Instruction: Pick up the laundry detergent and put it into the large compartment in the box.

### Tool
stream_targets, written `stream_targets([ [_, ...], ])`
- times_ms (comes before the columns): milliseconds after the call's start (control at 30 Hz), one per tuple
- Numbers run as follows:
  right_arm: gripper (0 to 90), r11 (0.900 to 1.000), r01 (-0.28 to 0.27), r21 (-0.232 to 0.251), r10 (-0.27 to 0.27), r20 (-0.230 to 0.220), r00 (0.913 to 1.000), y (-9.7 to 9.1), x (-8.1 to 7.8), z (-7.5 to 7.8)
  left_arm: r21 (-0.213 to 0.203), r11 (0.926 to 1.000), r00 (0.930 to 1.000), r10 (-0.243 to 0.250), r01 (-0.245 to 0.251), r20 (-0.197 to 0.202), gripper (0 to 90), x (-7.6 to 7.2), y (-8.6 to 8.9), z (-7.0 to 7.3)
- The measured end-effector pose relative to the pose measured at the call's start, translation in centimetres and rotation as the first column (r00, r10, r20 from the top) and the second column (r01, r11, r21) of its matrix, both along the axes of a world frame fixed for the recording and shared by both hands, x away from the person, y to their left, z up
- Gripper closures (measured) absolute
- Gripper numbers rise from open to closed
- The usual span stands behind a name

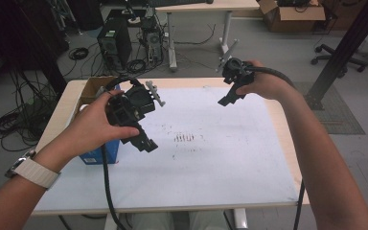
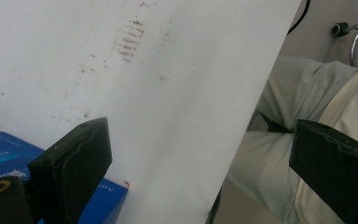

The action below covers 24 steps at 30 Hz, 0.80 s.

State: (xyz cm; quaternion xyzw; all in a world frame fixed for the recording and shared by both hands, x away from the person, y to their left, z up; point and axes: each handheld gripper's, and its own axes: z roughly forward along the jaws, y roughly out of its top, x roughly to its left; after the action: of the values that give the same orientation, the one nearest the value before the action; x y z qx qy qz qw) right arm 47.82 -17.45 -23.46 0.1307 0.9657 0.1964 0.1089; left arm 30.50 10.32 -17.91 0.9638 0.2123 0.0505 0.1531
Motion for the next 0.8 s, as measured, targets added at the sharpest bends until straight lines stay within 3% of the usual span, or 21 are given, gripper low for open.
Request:
stream_targets([
  [800,9.9,1.0000,-0.009,-0.003,0.009,-0.004,1.0000,0.31,-0.37,-0.09,0.005,1.0000,1.0000,0.002,-0.002,-0.005,5.9,-0.06,-0.24,-0.20],
])
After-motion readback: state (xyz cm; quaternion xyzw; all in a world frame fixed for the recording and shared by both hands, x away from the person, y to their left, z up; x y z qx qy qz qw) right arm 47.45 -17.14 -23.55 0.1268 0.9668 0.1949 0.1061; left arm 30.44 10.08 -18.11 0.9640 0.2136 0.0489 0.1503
